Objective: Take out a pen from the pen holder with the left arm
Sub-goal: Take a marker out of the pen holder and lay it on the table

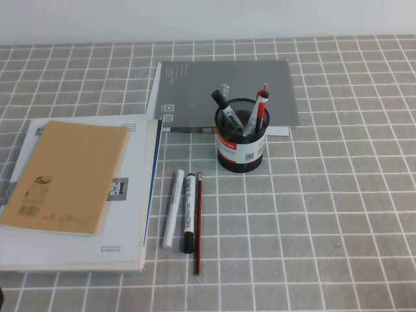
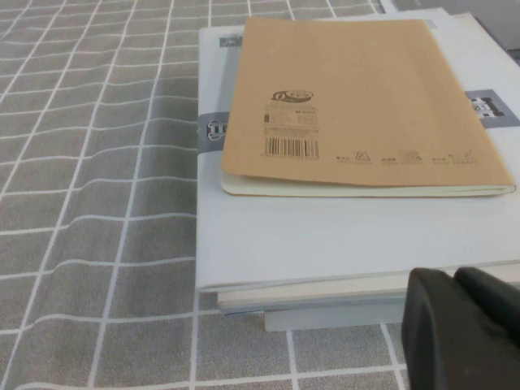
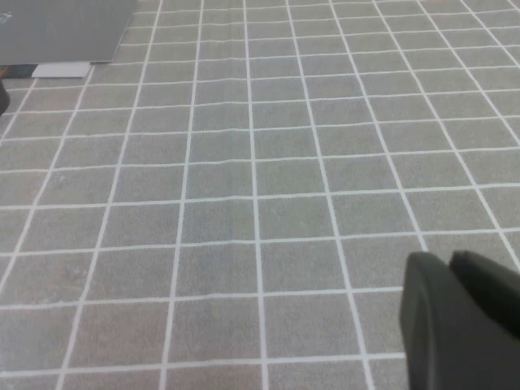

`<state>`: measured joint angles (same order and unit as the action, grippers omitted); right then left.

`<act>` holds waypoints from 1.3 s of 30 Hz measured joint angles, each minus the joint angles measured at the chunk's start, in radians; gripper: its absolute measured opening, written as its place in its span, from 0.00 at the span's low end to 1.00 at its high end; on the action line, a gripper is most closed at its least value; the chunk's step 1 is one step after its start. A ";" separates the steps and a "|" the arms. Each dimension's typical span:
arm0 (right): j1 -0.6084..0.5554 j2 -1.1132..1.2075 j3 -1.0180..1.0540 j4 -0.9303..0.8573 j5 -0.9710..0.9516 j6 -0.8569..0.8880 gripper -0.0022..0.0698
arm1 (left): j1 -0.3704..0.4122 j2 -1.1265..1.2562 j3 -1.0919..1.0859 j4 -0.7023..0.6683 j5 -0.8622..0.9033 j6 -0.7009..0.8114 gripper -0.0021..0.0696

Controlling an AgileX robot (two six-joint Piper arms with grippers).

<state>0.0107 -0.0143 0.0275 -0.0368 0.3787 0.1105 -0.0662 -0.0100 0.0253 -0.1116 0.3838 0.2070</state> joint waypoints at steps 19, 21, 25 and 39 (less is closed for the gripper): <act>0.000 0.000 0.000 0.002 0.000 0.000 0.01 | 0.000 0.000 0.000 0.000 -0.061 -0.029 0.03; 0.000 0.000 0.000 0.002 0.000 0.000 0.01 | 0.000 0.000 0.000 0.000 -0.093 -0.069 0.03; 0.000 0.000 0.000 0.002 0.000 0.000 0.01 | 0.000 0.000 0.000 -0.023 -0.208 -0.207 0.03; 0.000 0.000 0.000 0.002 0.000 0.000 0.01 | 0.000 0.000 0.000 -0.086 -0.545 -0.387 0.03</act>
<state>0.0107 -0.0143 0.0275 -0.0352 0.3787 0.1105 -0.0662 -0.0100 0.0253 -0.1976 -0.1610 -0.1801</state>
